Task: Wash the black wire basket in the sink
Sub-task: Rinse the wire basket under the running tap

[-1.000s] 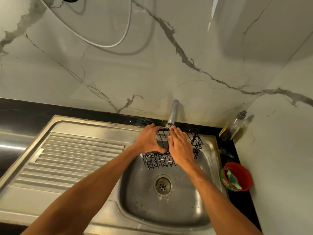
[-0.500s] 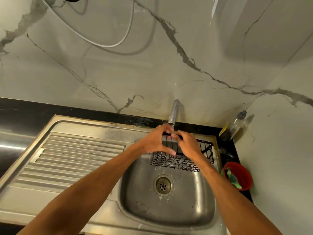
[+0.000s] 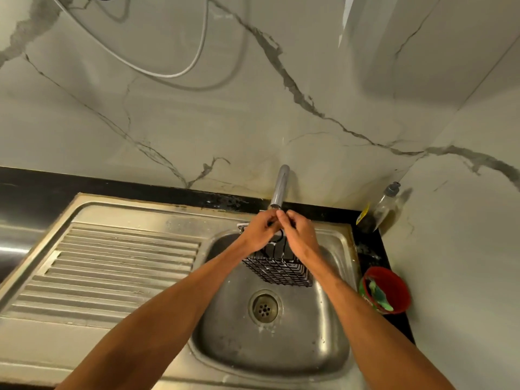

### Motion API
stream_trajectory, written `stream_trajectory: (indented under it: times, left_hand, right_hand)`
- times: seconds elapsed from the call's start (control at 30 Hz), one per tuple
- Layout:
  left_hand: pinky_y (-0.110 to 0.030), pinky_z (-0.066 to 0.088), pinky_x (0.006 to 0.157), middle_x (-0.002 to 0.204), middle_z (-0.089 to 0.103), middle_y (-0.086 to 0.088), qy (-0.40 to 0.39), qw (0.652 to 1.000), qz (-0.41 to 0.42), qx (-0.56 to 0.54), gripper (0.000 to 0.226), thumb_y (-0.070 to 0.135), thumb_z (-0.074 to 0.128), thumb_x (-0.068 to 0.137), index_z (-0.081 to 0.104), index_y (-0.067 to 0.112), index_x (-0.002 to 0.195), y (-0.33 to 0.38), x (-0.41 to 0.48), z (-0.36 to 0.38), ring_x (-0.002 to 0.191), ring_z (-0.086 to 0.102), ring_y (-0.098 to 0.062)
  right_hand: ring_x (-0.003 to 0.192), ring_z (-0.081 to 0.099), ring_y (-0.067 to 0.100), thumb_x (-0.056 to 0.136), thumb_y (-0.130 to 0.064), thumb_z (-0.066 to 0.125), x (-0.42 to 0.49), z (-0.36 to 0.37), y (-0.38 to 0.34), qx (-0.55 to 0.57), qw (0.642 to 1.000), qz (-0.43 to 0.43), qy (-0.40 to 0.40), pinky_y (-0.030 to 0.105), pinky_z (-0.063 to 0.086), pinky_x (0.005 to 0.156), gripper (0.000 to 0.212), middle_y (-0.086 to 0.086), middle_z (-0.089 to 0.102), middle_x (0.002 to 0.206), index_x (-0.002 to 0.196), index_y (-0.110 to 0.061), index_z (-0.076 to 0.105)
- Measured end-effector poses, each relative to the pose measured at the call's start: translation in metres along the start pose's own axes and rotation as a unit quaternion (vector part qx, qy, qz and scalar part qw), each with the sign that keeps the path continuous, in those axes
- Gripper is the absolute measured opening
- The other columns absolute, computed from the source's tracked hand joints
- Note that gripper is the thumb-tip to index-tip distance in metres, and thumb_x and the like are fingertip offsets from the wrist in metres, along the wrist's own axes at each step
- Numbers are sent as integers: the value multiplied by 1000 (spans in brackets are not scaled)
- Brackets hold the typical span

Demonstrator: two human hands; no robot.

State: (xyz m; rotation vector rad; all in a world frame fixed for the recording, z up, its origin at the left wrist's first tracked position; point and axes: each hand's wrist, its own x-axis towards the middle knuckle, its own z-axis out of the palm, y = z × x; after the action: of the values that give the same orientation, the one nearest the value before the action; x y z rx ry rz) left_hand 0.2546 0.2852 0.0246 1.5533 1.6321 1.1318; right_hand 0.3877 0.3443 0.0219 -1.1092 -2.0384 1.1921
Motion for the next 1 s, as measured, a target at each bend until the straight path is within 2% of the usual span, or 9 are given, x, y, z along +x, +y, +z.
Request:
stream_trajectory:
  times: [0.1, 0.2, 0.3, 0.37, 0.5, 0.57, 0.7, 0.83, 1.0]
  left_hand:
    - [-12, 43, 64, 79, 61, 12, -8, 1000, 10, 21, 12, 5, 57, 100, 69, 2, 99, 6, 1, 0, 68, 58, 9]
    - [-24, 45, 60, 71, 62, 6, -9, 998, -28, 58, 20, 25, 60, 101, 69, 8, 93, -2, 3, -15, 58, 55, 0]
    - [-36, 56, 76, 79, 72, 0, -38, 993, -106, 31, 24, 33, 61, 99, 66, 10, 96, -28, -3, -41, 72, 69, -13]
    - [-31, 53, 81, 81, 73, 9, -73, 988, -136, -29, 15, 23, 65, 97, 68, 9, 101, -36, -10, -48, 76, 67, -7]
    - [-20, 50, 71, 76, 71, 10, 27, 980, -130, -146, 11, 3, 69, 93, 70, 3, 104, -28, -13, -34, 69, 61, -3]
    - [-19, 49, 68, 75, 70, -6, 76, 973, -110, -186, 10, 0, 69, 91, 72, 2, 101, -19, -6, -29, 66, 58, -12]
    - [-16, 49, 63, 70, 71, -4, 111, 964, -95, -222, 20, -9, 66, 90, 73, 9, 86, -6, 6, -27, 63, 63, -8]
    - [-27, 48, 67, 79, 61, -20, 151, 948, -104, -261, 20, -10, 63, 91, 73, 7, 96, -14, 3, -32, 68, 54, -23]
    - [-43, 56, 86, 94, 66, -26, 190, 922, -124, -313, 19, -10, 62, 92, 65, 3, 106, -11, 4, -25, 87, 64, -34]
  right_hand:
    - [60, 48, 12, 94, -53, 56, -2, -2, -2, 63, 998, -11, 16, 36, 43, 60, 48, 4, 53, 63, 75, -9, 59]
    - [52, 34, 9, 95, -31, 65, 3, -9, -2, 123, 991, 9, 55, 23, 31, 53, 41, -7, 38, 53, 62, -10, 52]
    - [49, 32, 8, 92, -24, 69, 12, -18, 9, 174, 977, 51, 111, 22, 33, 54, 42, -5, 37, 51, 59, -8, 49]
    - [50, 32, 10, 91, -23, 70, 14, -18, 18, 181, 975, 55, 116, 24, 35, 56, 44, 2, 39, 54, 64, 4, 50]
    - [50, 35, 11, 95, -29, 65, 18, -15, 21, 61, 989, 11, 132, 32, 35, 55, 44, 2, 42, 52, 63, -3, 51]
    - [50, 42, 9, 100, -36, 56, 14, -4, 16, -67, 991, -33, 110, 32, 38, 52, 36, -1, 54, 59, 73, -12, 61]
    - [92, 61, 12, 104, -28, 47, -3, 28, 3, -213, 962, -165, 48, 28, 48, 83, 26, 0, 68, 107, 120, -15, 64]
    - [117, 55, 18, 104, -29, 40, 2, 26, -5, -289, 946, -125, 73, 44, 43, 106, 32, 4, 60, 123, 124, -12, 59]
    - [152, 14, 25, 105, -50, 9, -20, 41, -7, -384, 904, -186, -7, 44, 11, 125, 67, 11, 16, 163, 157, -9, 17]
